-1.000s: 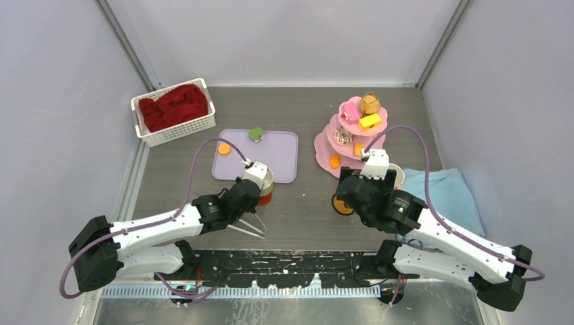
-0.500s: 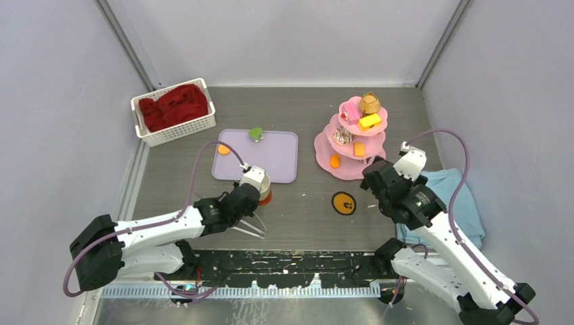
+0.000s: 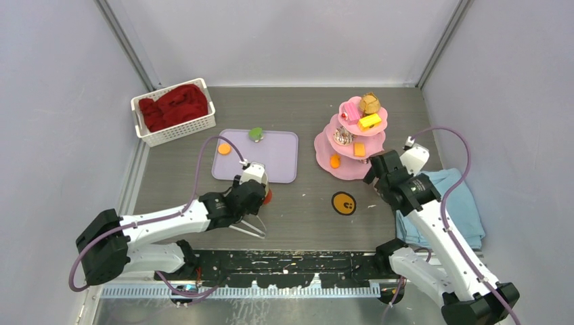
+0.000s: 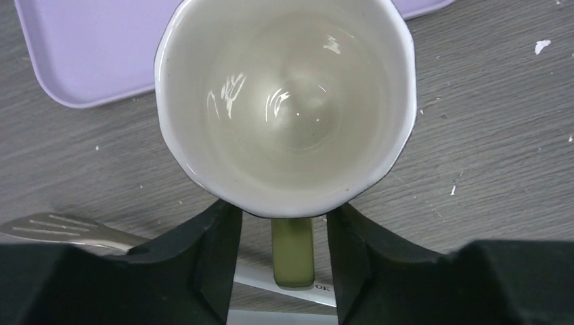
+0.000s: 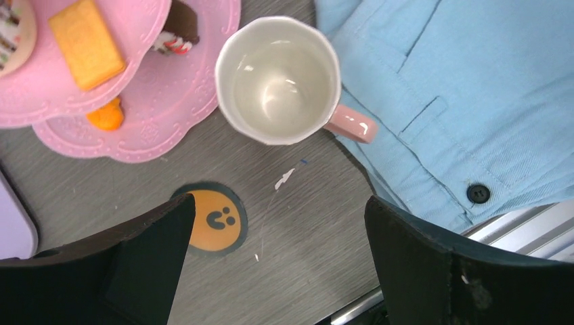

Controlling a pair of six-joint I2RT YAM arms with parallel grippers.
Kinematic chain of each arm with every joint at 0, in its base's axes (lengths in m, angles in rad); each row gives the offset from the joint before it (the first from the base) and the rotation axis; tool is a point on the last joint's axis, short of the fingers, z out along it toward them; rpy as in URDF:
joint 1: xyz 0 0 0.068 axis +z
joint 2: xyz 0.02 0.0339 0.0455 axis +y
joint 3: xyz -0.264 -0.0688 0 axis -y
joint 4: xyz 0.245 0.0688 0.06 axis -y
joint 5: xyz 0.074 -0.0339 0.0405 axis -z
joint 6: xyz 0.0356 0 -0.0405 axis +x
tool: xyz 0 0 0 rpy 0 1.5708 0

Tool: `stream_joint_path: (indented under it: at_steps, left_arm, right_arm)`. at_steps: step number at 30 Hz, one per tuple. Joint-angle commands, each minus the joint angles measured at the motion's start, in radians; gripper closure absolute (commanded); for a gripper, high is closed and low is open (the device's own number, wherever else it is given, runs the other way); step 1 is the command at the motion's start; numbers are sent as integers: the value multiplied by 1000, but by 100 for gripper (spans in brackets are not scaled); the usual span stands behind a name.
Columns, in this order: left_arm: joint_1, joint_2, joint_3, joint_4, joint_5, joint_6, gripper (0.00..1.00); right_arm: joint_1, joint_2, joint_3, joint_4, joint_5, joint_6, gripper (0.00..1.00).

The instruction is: Serve the afternoon tea

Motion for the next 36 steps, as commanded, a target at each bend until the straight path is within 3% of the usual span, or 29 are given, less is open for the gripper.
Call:
stream_joint_path:
  at_steps: [1, 10, 14, 19, 32, 36]
  left_arm:
    - [-3, -2, 47, -23, -15, -29, 46]
    - [-2, -43, 117, -122, -16, -13, 26]
    - [-2, -84, 143, -160, -37, 6, 23]
    - [-3, -127, 169, -169, -34, 52, 21]
    - [-2, -283, 277, -253, -91, 109, 13]
    - [-2, -342, 274, -275, -161, 79, 4]
  right_arm:
    - [-129, -26, -3, 68, -60, -30, 0]
    - [-444, 60, 20, 109, -256, -89, 0]
    - [-562, 61, 16, 100, -287, -87, 0]
    - [-733, 55, 8, 114, -468, -58, 0]
    - [-849, 151, 90, -91, -485, 116, 0]
    - [-849, 81, 55, 21, -472, -62, 0]
